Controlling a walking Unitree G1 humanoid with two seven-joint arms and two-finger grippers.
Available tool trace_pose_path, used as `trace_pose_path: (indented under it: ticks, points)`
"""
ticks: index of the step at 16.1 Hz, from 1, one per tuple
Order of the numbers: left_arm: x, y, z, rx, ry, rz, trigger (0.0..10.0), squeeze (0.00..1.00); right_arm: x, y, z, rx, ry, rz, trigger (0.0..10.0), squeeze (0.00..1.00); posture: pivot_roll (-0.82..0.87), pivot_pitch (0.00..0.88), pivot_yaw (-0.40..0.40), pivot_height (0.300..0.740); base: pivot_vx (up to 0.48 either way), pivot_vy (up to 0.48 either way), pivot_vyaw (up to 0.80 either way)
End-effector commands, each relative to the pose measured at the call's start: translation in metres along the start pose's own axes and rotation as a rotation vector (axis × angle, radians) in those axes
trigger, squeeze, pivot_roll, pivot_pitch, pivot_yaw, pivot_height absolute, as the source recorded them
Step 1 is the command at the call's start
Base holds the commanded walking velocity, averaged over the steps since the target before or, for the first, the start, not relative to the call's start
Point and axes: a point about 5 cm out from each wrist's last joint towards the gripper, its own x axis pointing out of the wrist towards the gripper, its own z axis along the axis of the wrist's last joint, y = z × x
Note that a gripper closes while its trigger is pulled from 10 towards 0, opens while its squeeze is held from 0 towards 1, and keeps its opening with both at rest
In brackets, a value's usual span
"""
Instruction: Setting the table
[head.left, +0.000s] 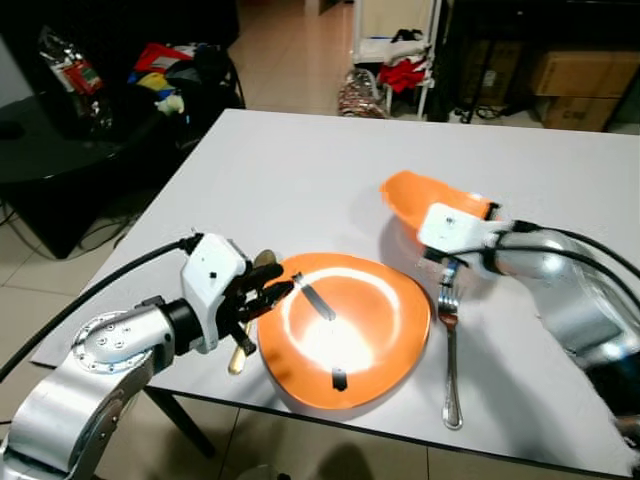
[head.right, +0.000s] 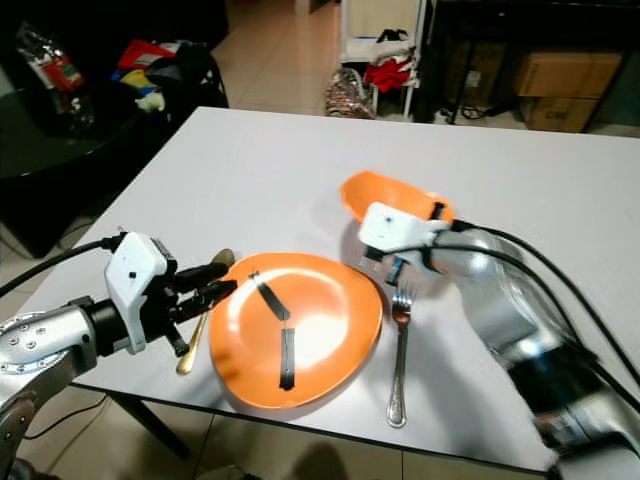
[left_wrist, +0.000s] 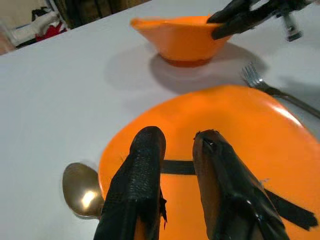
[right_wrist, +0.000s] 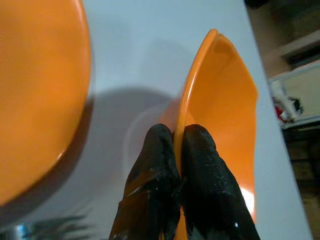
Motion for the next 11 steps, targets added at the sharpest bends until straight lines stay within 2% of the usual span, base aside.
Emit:
trace_pose_path:
  ticks: [1,2,4,6,10,11]
  points:
    - [0.000,0.004,-0.002,0.002,0.009,0.025,10.0,0.00,-0.011,-0.011,0.013,-0.054,-0.067,-0.068,0.0,0.00,-0.02,0.000,0.064,0.740,0.000,0.000,0.00]
    - [0.001,0.003,-0.003,0.000,0.005,0.034,10.0,0.00,-0.020,-0.009,0.016,-0.116,-0.107,-0.088,0.0,0.00,-0.03,0.000,0.062,0.740,0.000,0.000,0.00]
    - [0.001,0.003,-0.003,-0.002,-0.001,0.052,10.0,0.00,-0.027,-0.008,0.022,-0.160,-0.135,-0.122,0.0,0.00,-0.03,0.000,0.058,0.740,0.000,0.000,0.00]
    - [0.001,0.003,-0.003,-0.004,-0.007,0.070,10.0,0.00,-0.036,-0.012,0.041,-0.219,-0.223,-0.153,0.0,0.00,-0.03,0.000,0.050,0.740,0.000,0.000,0.00]
    - [-0.002,0.007,-0.006,-0.002,0.006,0.099,10.0,0.00,-0.055,0.002,0.067,-0.240,-0.384,-0.062,0.0,0.00,-0.03,0.000,0.042,0.740,0.000,0.000,0.00]
    - [-0.002,0.009,-0.007,0.000,0.011,0.099,10.0,0.00,-0.063,0.011,0.075,-0.214,-0.462,-0.007,0.0,0.00,-0.04,0.000,0.049,0.740,0.000,0.000,0.00]
